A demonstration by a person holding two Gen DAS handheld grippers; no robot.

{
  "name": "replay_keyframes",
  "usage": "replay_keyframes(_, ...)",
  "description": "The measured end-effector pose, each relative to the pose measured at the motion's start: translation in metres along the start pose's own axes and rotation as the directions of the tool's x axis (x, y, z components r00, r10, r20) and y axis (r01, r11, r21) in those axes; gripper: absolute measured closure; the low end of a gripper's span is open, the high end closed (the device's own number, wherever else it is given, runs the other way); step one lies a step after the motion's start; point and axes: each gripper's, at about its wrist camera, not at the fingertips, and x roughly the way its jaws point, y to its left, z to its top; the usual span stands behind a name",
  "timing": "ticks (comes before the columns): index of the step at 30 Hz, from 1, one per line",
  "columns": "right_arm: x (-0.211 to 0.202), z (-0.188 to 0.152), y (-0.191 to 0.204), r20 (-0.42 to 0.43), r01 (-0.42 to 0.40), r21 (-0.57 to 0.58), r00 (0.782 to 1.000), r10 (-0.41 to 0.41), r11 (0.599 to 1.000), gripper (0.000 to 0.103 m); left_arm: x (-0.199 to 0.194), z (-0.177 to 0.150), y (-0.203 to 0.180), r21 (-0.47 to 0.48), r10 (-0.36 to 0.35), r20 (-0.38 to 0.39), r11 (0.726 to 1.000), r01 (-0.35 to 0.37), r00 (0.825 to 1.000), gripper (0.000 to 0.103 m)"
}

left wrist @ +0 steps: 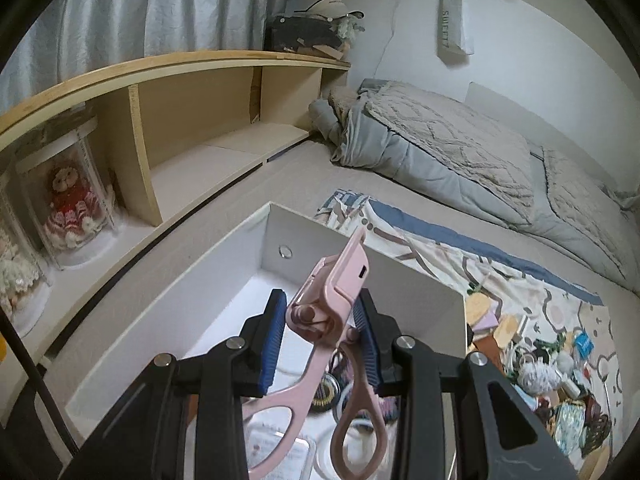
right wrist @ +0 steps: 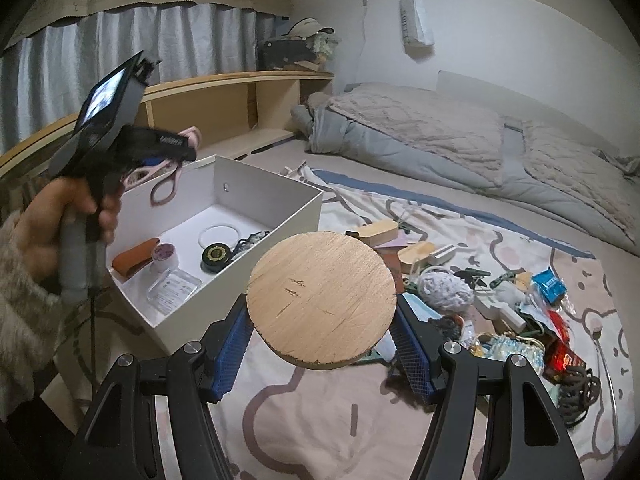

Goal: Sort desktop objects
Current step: 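Lower the pink scissors into the box and open left tool while right tool holds the disc above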

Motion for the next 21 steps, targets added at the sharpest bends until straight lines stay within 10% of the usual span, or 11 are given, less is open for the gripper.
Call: replay_keyframes(21,0.046,0.057,0.023,0.003,-0.083,-0.032,0.997,0.083,0.996,0.035,0.07,0.023,0.003,0.13,0.069,-0.139,0.99,-0.051,0.988,0.068)
